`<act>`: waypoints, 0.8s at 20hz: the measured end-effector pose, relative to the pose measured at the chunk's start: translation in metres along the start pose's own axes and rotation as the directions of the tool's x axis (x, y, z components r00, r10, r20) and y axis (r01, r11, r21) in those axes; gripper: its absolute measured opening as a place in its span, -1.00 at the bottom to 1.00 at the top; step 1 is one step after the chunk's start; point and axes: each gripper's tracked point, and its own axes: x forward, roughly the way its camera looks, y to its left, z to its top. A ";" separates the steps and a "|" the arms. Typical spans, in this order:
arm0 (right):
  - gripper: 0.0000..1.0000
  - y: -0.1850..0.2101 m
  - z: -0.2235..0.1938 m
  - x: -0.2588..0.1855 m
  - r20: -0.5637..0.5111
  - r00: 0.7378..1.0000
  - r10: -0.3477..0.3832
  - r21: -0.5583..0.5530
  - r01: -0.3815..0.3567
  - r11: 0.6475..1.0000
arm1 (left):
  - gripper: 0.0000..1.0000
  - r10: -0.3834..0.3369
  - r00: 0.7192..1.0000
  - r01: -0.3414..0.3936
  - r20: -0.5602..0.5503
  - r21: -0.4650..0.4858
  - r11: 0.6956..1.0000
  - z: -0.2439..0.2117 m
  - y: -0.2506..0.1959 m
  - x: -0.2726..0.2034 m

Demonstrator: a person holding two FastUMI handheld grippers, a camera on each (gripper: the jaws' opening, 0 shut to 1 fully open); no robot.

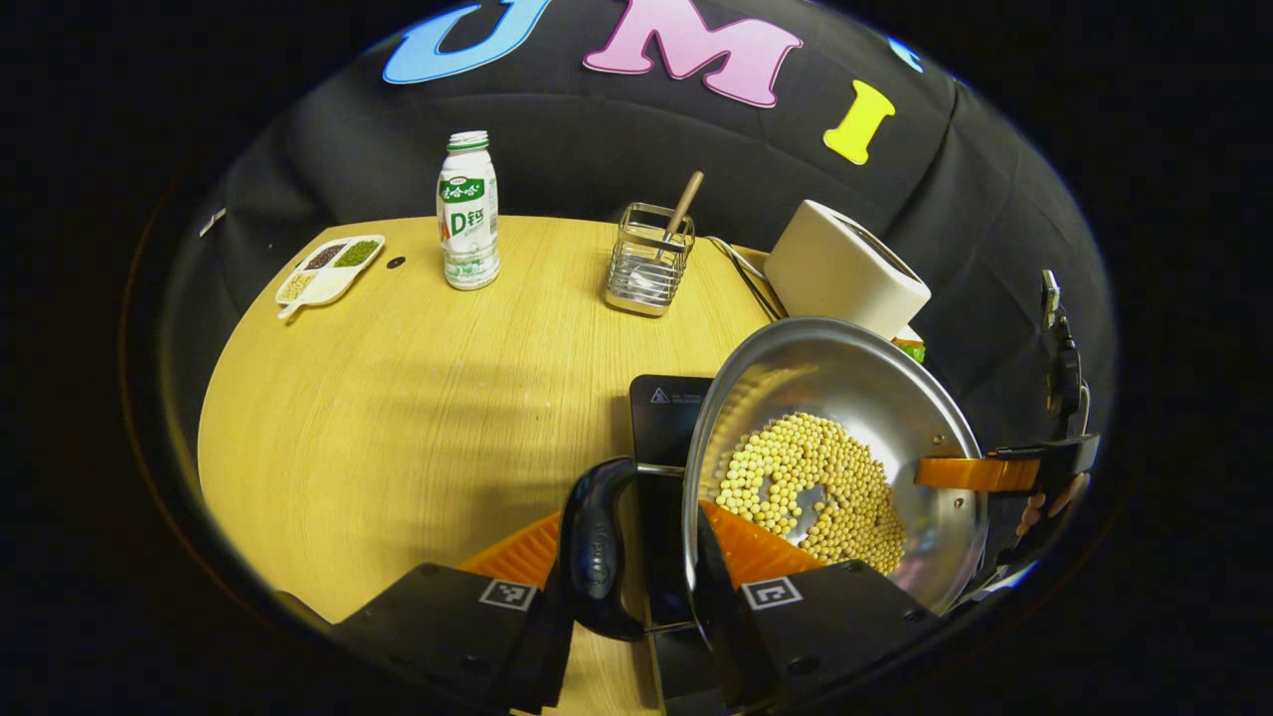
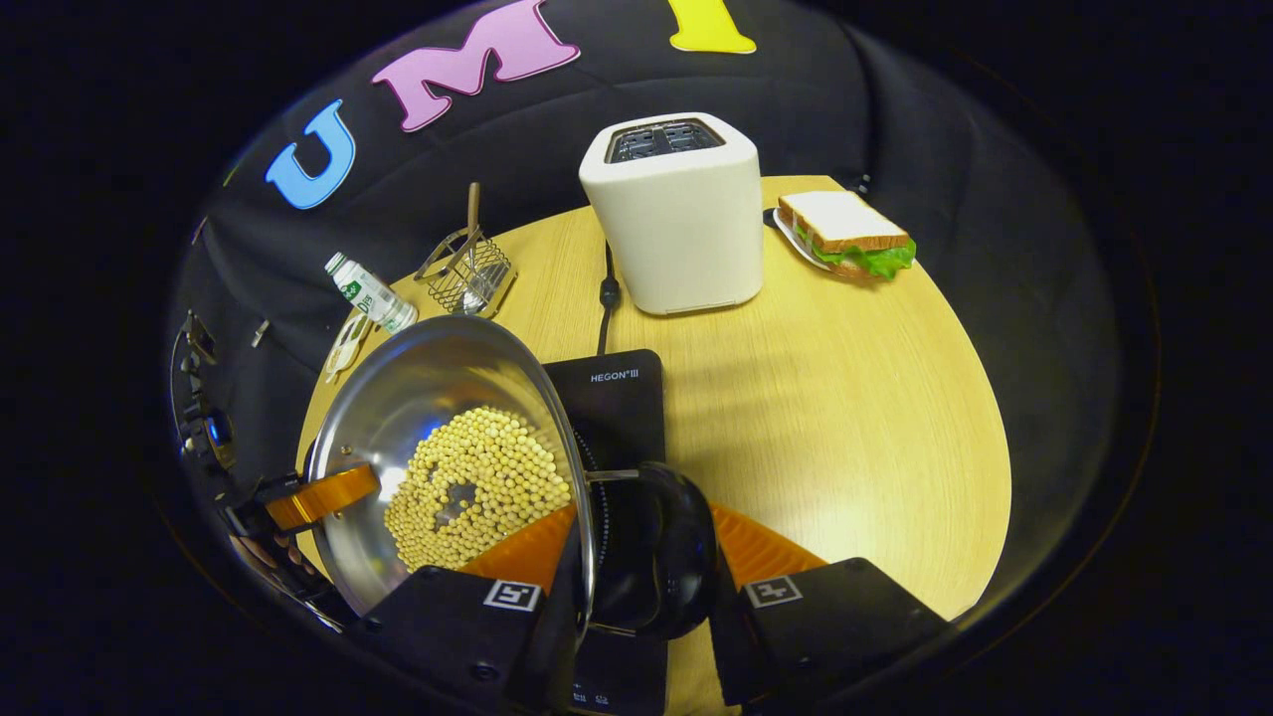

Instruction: First push the handle of the pot to place it horizontally, then grasp the pot with both hands and set it on the induction cooktop.

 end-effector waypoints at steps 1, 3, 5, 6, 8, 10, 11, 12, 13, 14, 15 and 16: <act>0.18 0.001 -0.001 0.001 -0.001 1.000 0.007 -0.004 -0.007 1.000 | 0.22 0.001 1.000 -0.001 0.001 -0.002 1.000 -0.001 0.000 0.001; 0.21 0.000 0.000 0.000 0.005 1.000 0.011 -0.006 -0.011 1.000 | 0.24 0.000 1.000 0.000 -0.001 -0.014 1.000 -0.002 0.000 0.001; 0.21 0.000 -0.001 -0.001 0.002 1.000 0.011 0.002 -0.011 1.000 | 0.25 -0.016 1.000 0.016 0.001 -0.043 0.999 -0.003 -0.001 0.002; 0.21 0.001 -0.001 0.000 0.002 1.000 0.016 0.004 -0.016 1.000 | 0.26 -0.022 1.000 0.022 0.001 -0.065 0.998 -0.003 -0.001 0.002; 0.21 0.002 -0.002 0.001 -0.001 1.000 0.028 0.001 -0.028 1.000 | 0.24 -0.029 1.000 0.028 -0.006 -0.114 0.993 -0.008 -0.003 0.004; 0.26 0.003 -0.006 0.002 -0.010 0.999 0.036 0.000 -0.036 0.999 | 0.27 -0.025 0.999 0.022 -0.023 -0.143 0.989 -0.016 -0.005 0.004; 0.27 0.005 -0.009 0.002 -0.020 0.999 0.041 0.006 -0.041 0.999 | 0.29 -0.026 1.000 0.023 -0.017 -0.150 0.988 -0.017 -0.008 0.004; 0.29 0.005 -0.012 0.003 -0.026 0.999 0.041 0.014 -0.040 0.999 | 0.30 -0.022 1.000 0.020 -0.011 -0.156 0.988 -0.018 -0.010 0.002; 0.35 0.004 -0.012 0.000 -0.022 0.999 0.040 0.020 -0.039 0.999 | 0.29 -0.017 1.000 0.015 -0.011 -0.153 0.988 -0.019 -0.011 -0.001; 0.44 0.003 -0.014 -0.003 -0.016 0.999 0.037 0.024 -0.037 0.999 | 0.47 0.006 1.000 -0.008 -0.015 -0.141 0.990 -0.021 -0.007 -0.005; 0.74 0.001 -0.016 -0.006 -0.012 0.999 0.030 0.025 -0.030 0.999 | 0.56 0.047 0.999 -0.049 -0.021 -0.125 0.991 -0.022 0.001 -0.010; 0.91 -0.001 -0.019 -0.007 -0.010 1.000 0.029 0.027 -0.028 0.999 | 0.90 0.079 0.997 -0.081 -0.023 -0.116 0.990 -0.027 0.007 -0.017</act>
